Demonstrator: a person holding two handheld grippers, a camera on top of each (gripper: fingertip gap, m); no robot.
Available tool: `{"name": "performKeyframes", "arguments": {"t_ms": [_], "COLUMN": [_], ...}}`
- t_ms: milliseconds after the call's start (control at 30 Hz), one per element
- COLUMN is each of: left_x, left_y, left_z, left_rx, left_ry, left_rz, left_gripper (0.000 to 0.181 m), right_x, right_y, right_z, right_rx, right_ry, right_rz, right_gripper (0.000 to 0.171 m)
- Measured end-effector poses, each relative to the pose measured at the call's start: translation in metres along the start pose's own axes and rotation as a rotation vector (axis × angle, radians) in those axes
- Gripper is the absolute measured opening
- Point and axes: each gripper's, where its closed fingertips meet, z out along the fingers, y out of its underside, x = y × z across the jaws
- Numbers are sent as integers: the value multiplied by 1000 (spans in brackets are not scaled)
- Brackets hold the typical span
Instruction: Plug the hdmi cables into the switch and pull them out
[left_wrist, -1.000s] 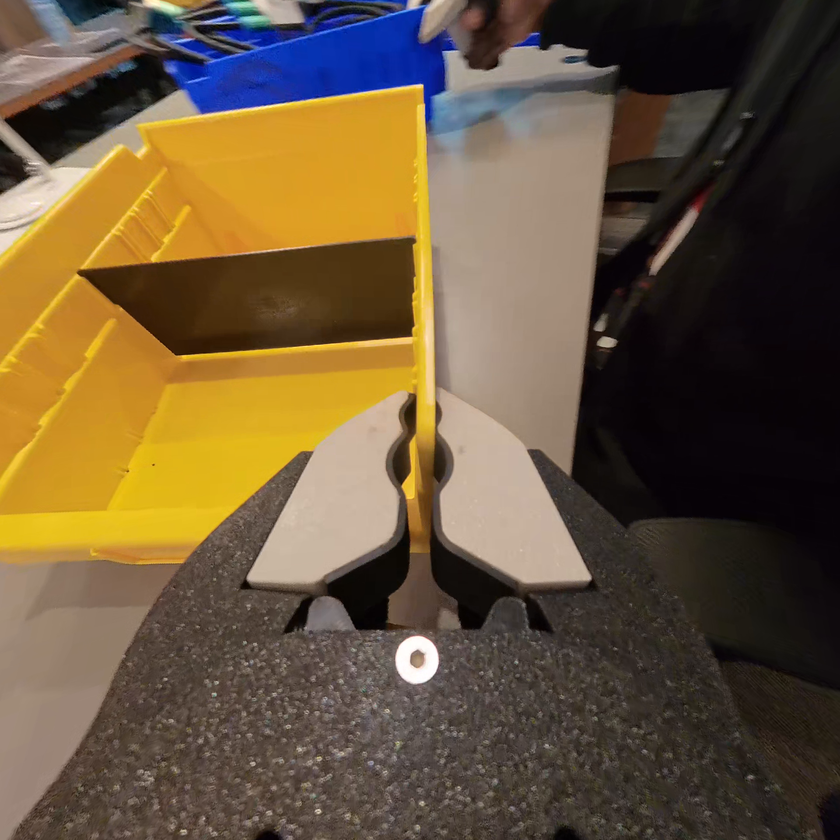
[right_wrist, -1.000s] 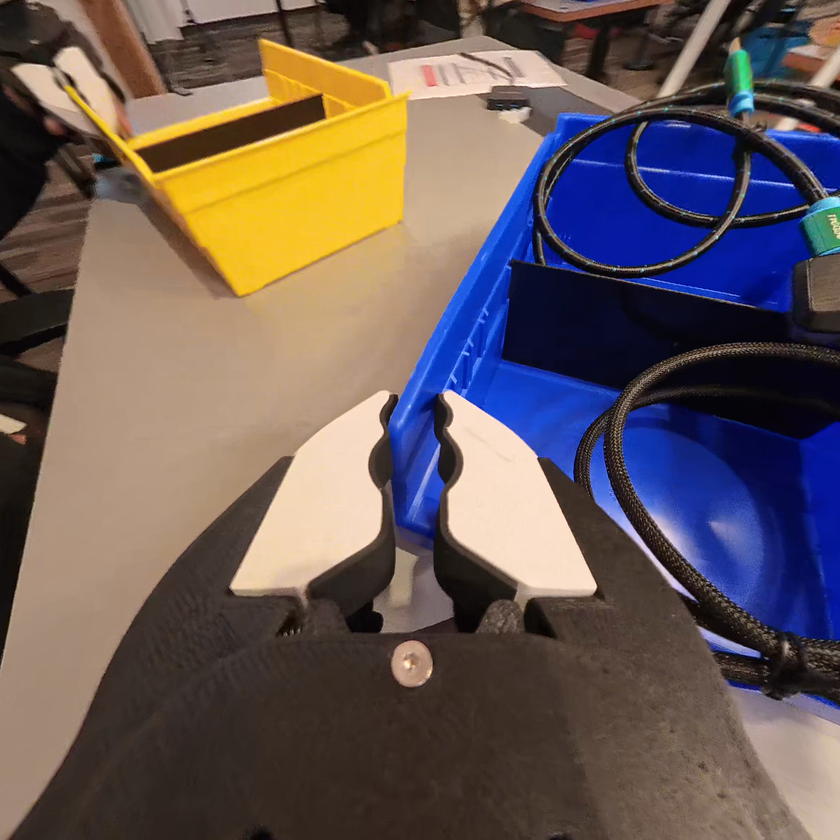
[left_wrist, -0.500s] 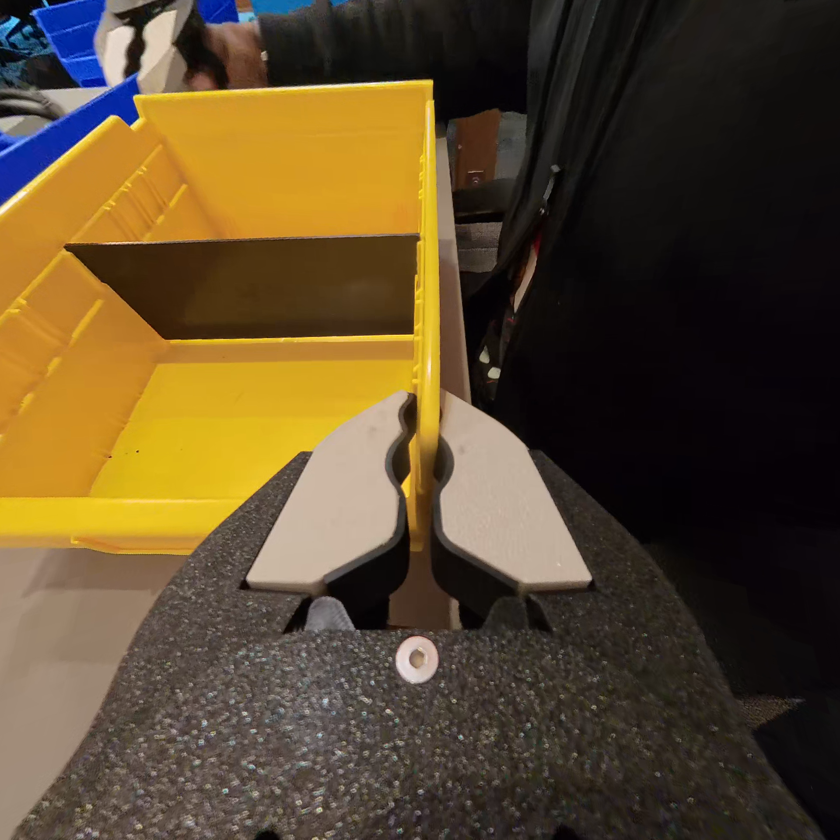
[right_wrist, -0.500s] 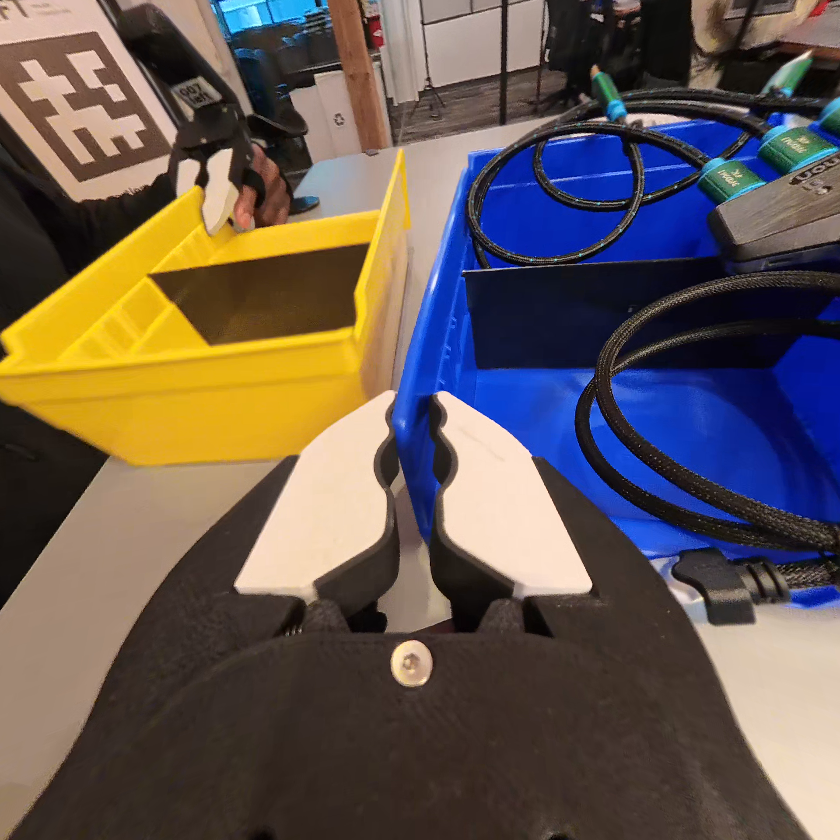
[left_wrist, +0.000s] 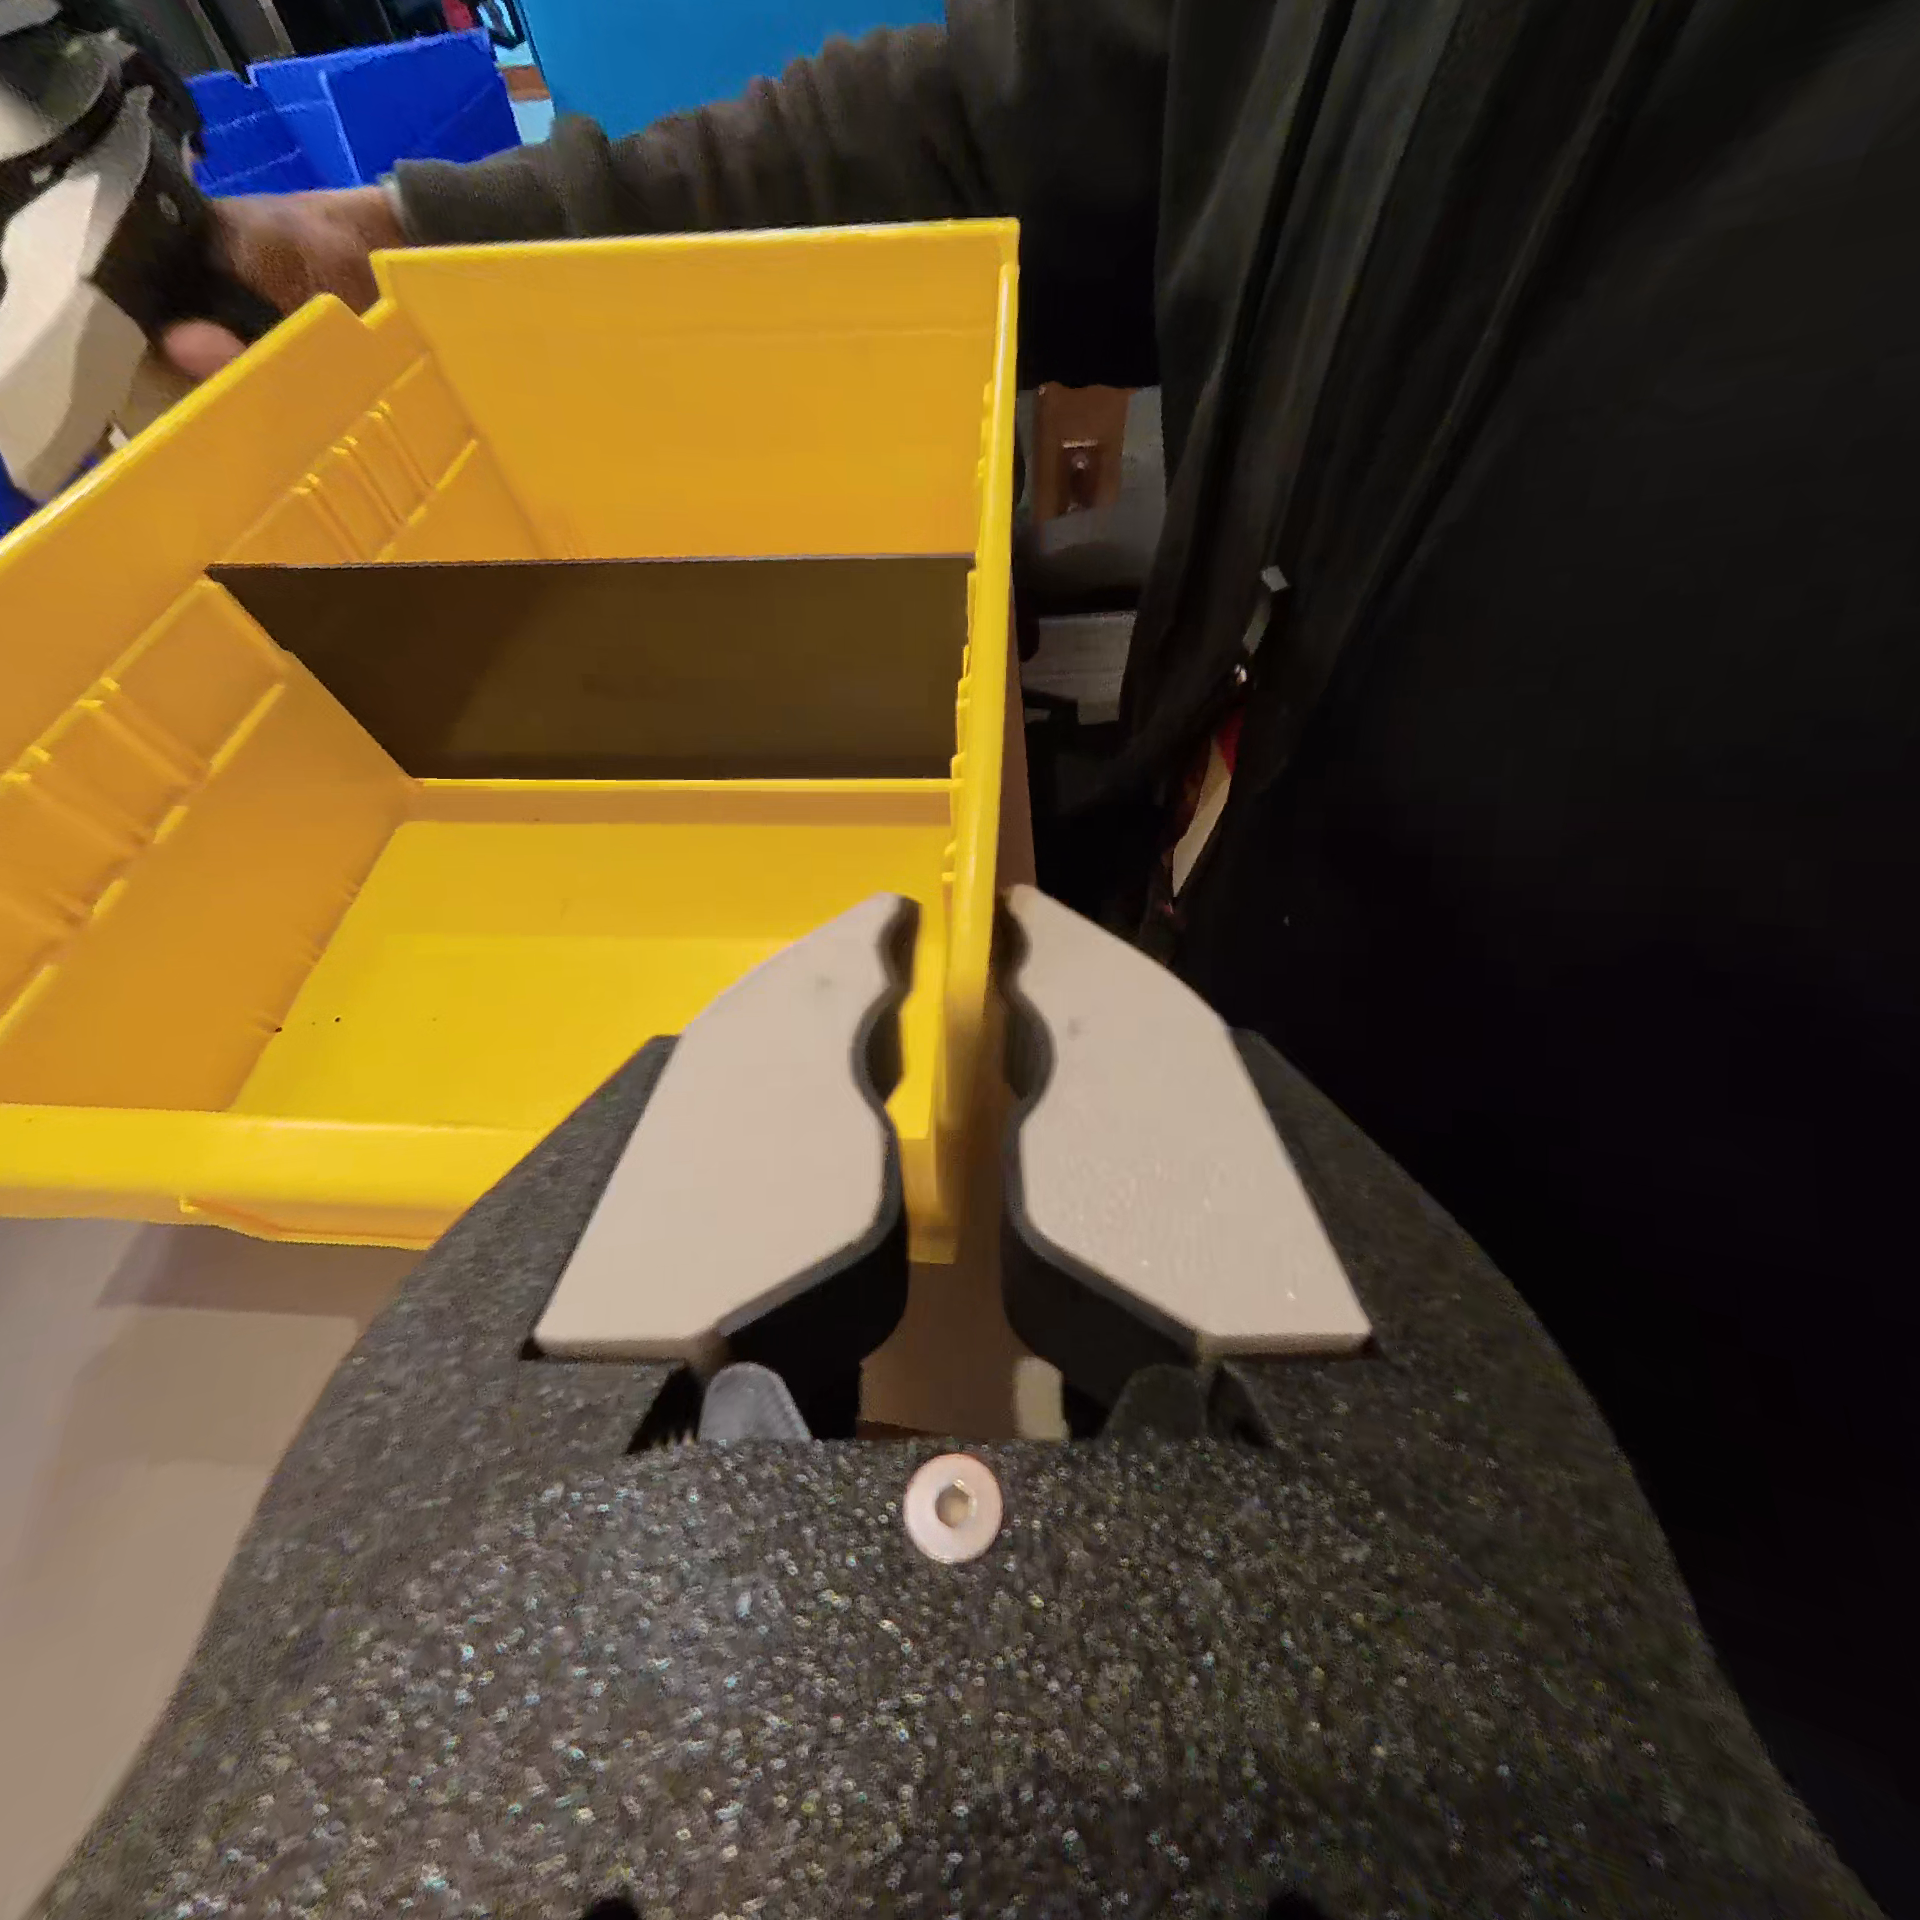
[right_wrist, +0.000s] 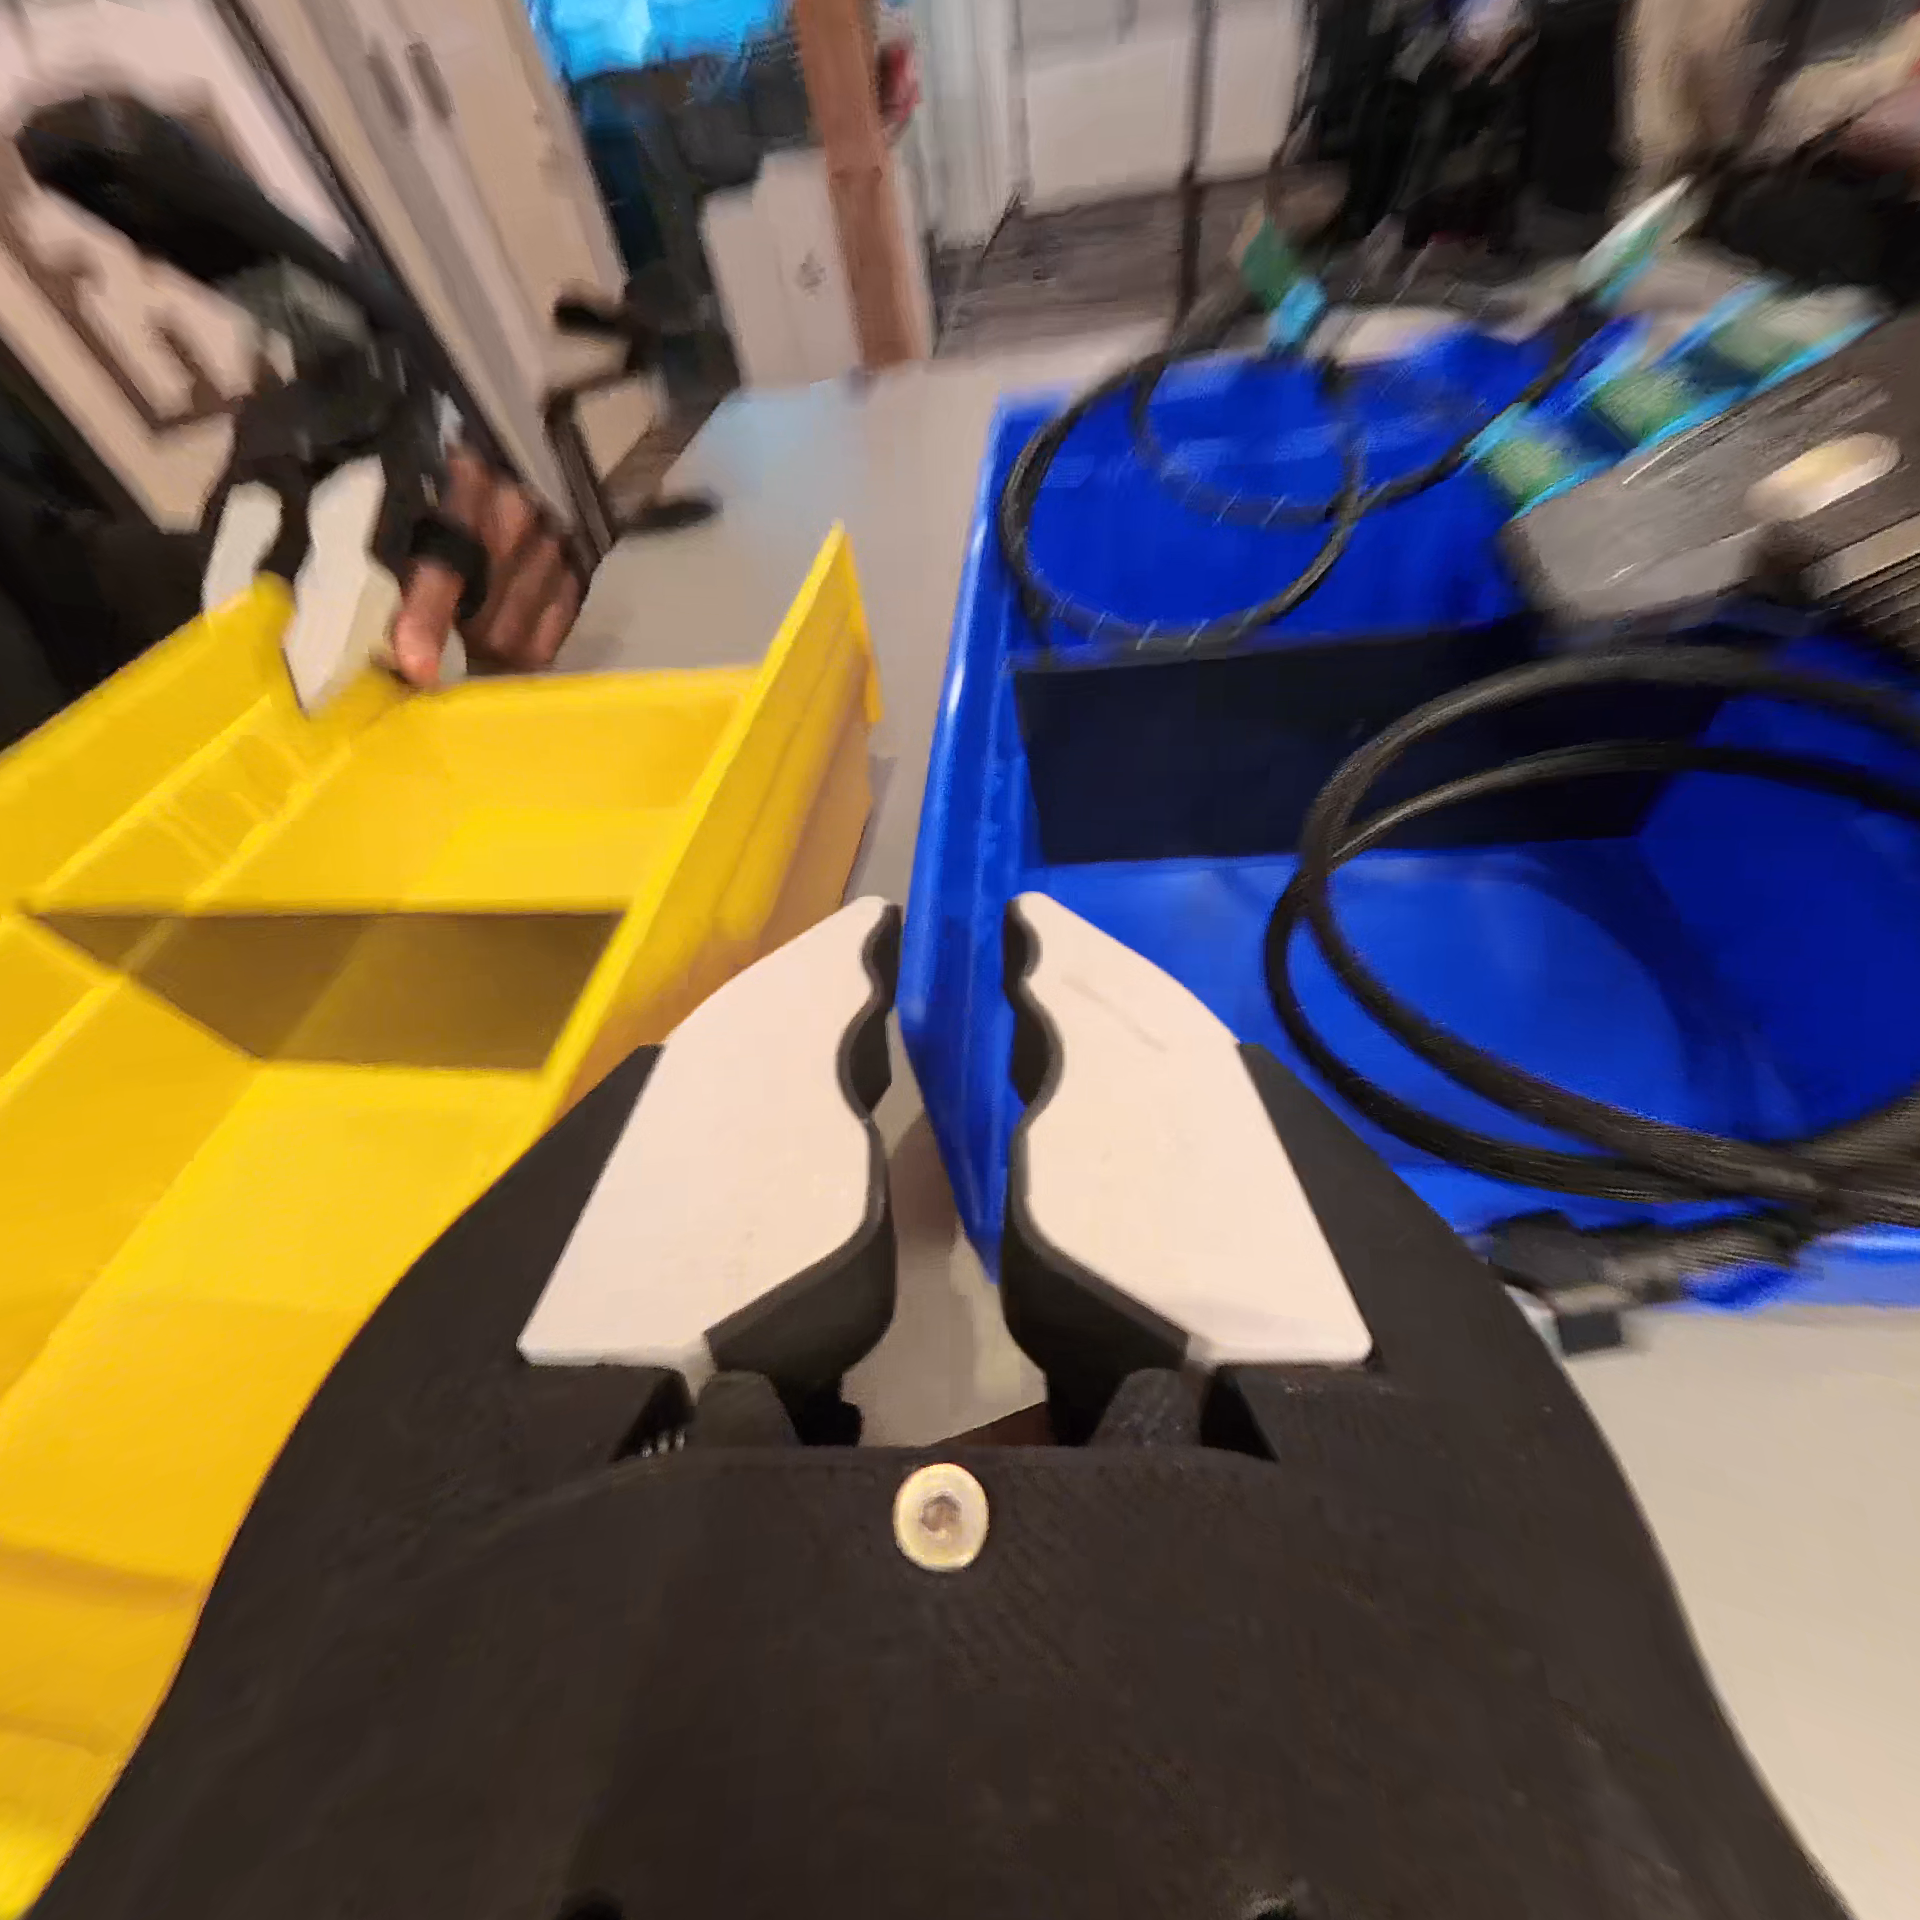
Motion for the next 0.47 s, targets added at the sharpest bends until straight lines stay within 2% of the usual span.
{"name": "performKeyframes", "arguments": {"t_ms": [100,167,233,300,400,467], "left_x": [-4,-17,-52,-106,-190,-226], "left_y": [-16,-32,-45,-45,-20,-6], "left_z": [-18,-37,-59,-84,-124,-135], "left_rx": [79,139,168,147,68,48], "left_ry": [6,-34,-166,-366,-667,-711], "left_rz": [-35,-39,-85,-212,-493,-616], "left_gripper": [38,45,46,48,51,51], "right_x": [12,19,19,8,-32,-63], "right_y": [-37,-60,-69,-55,-18,0], "right_z": [-31,-60,-84,-101,-115,-117], "right_rx": [134,196,169,35,-137,-161], "right_ry": [103,188,283,392,491,517], "right_rz": [11,30,106,214,393,473], "right_gripper": [28,30,34,42,55,63]}}
